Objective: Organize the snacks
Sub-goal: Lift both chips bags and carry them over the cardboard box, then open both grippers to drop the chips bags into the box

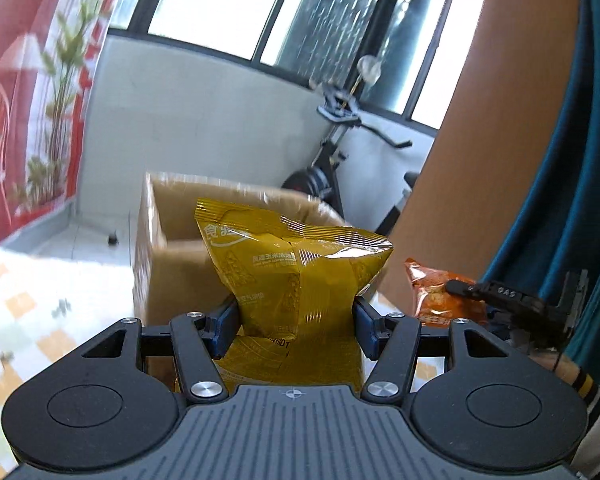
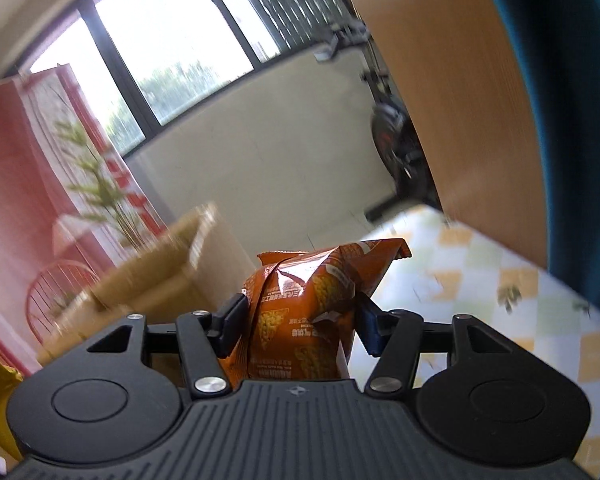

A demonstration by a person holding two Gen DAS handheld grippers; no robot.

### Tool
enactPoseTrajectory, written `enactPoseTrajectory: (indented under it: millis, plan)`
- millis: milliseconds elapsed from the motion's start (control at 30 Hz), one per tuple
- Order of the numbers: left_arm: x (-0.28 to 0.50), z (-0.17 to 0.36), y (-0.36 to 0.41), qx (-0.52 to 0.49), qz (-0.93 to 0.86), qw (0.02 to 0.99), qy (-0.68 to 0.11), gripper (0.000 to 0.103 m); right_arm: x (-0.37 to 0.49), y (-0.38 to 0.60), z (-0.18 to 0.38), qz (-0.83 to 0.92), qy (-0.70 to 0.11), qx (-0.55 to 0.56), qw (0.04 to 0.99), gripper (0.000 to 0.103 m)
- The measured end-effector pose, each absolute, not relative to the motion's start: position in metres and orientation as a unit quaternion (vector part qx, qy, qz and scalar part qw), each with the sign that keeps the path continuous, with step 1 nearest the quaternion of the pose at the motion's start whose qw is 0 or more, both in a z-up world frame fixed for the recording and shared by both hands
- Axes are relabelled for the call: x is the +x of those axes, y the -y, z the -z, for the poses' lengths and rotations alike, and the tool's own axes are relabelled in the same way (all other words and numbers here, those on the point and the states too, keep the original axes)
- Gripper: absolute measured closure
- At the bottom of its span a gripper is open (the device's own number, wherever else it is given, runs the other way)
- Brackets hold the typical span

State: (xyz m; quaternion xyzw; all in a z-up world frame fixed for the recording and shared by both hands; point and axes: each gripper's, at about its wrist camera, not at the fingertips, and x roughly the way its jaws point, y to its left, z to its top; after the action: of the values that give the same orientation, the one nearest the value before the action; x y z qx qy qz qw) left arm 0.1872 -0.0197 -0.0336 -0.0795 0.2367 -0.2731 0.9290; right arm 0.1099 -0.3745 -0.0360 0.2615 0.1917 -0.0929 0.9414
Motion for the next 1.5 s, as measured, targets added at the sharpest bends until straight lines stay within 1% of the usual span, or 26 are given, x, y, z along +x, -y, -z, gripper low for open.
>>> enactPoseTrajectory:
  millis: [233, 533, 667, 833, 967, 1067, 1133, 1167, 1200, 1233, 1267, 1300, 1500]
  plan:
    - [0.207, 0.004, 0.023, -0.061, 0.258, 0.945, -0.192, 0.041, 0.126, 0.371, -0.006, 0.061, -0.137, 0.251, 0.956, 0.044]
    - [0.265, -0.007, 0.045, -0.039, 0.237, 0.953, -0.184, 0.041, 0.19, 0.338, -0.033, -0.018, -0.121, 0.222, 0.968, 0.044]
    - [0.295, -0.007, 0.054, -0.031, 0.225, 0.954, -0.196, 0.041, 0.236, 0.312, -0.028, -0.057, -0.122, 0.208, 0.969, 0.045]
    - [0.325, 0.009, 0.066, 0.005, 0.211, 0.95, -0.231, 0.041, 0.292, 0.287, -0.01, -0.061, -0.154, 0.181, 0.969, 0.045]
    - [0.337, 0.023, 0.064, 0.006, 0.205, 0.945, -0.253, 0.041, 0.314, 0.28, 0.008, -0.055, -0.185, 0.17, 0.966, 0.045]
    - [0.343, 0.028, 0.061, 0.001, 0.204, 0.944, -0.259, 0.038, 0.317, 0.277, 0.022, -0.056, -0.202, 0.161, 0.964, 0.044]
    - [0.342, 0.03, 0.063, 0.009, 0.205, 0.942, -0.267, 0.03, 0.321, 0.274, 0.03, -0.055, -0.217, 0.154, 0.962, 0.043]
    - [0.343, 0.03, 0.065, 0.014, 0.204, 0.941, -0.271, 0.024, 0.321, 0.272, 0.033, -0.056, -0.224, 0.152, 0.961, 0.042]
    - [0.34, 0.031, 0.065, 0.021, 0.204, 0.94, -0.271, 0.021, 0.321, 0.271, 0.035, -0.059, -0.227, 0.151, 0.96, 0.039]
    - [0.336, 0.03, 0.064, 0.029, 0.201, 0.941, -0.269, 0.021, 0.319, 0.27, 0.036, -0.061, -0.228, 0.149, 0.96, 0.035]
    - [0.335, 0.029, 0.063, 0.035, 0.196, 0.943, -0.267, 0.021, 0.316, 0.27, 0.037, -0.06, -0.227, 0.148, 0.961, 0.026]
    - [0.334, 0.027, 0.062, 0.038, 0.191, 0.944, -0.265, 0.021, 0.312, 0.27, 0.037, -0.055, -0.224, 0.146, 0.962, 0.022]
    - [0.309, 0.016, 0.036, 0.012, 0.186, 0.952, -0.243, 0.021, 0.278, 0.273, 0.034, -0.046, -0.194, 0.15, 0.968, 0.022]
